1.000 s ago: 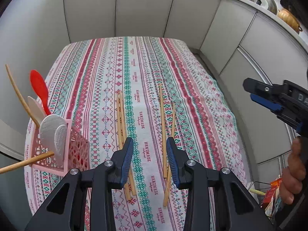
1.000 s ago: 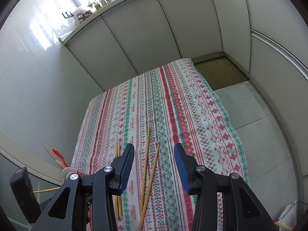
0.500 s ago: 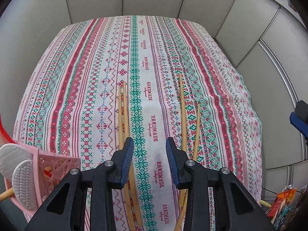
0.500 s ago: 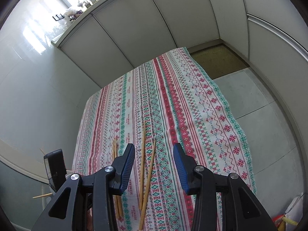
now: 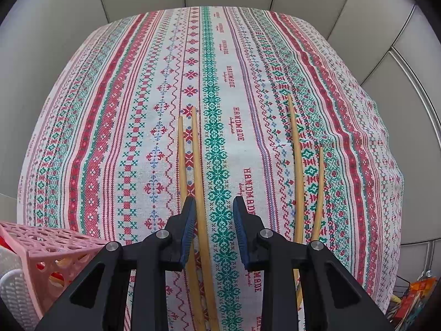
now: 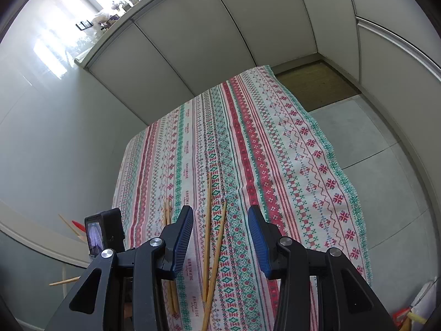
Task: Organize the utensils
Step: 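Move both tools back over the remaining wooden chopsticks, then close the left tool on a wooden chopstick and lift it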
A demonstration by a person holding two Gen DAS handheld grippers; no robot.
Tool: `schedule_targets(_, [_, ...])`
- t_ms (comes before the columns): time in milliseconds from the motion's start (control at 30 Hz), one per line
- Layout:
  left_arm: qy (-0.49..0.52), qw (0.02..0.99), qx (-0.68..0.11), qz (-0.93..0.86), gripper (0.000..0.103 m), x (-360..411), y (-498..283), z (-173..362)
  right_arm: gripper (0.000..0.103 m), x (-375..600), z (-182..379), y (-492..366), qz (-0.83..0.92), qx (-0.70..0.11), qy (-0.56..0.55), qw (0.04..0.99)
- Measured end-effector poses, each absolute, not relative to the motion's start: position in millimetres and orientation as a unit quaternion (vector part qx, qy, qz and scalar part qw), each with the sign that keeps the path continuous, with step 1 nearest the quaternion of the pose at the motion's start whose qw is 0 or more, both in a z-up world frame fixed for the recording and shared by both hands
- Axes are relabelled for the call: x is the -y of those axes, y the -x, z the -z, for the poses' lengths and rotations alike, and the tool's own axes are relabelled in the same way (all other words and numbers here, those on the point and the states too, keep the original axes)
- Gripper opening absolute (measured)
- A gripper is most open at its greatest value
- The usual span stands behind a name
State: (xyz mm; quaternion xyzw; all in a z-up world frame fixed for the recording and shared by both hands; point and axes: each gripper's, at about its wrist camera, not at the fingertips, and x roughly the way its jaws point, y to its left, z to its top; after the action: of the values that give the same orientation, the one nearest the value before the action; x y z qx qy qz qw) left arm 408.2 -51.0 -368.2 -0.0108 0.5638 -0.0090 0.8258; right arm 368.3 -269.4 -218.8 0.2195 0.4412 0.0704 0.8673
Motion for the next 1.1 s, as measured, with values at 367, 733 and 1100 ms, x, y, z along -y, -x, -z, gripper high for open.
schedule_targets(367, [-0.028,0.825,-0.565,0.000,0.007,58.4,-413.8,370.9,0.042,266.2,221.1,-370.3,-0.068,-0.445,-0.207,0.869])
schedule_targets(733, [0.037,0.874,-0.481,0.065,0.007,48.7,-373.4,290.9,0.042,245.2,244.9,-387.8,-0.084,-0.474,-0.170,0.860])
schedule_targets(1100, [0.091,0.908,-0.390,0.120,0.007,12.9,-318.7,210.1,0.035,192.3,282.4,-422.6,-0.134,-0.516,-0.111,0.839])
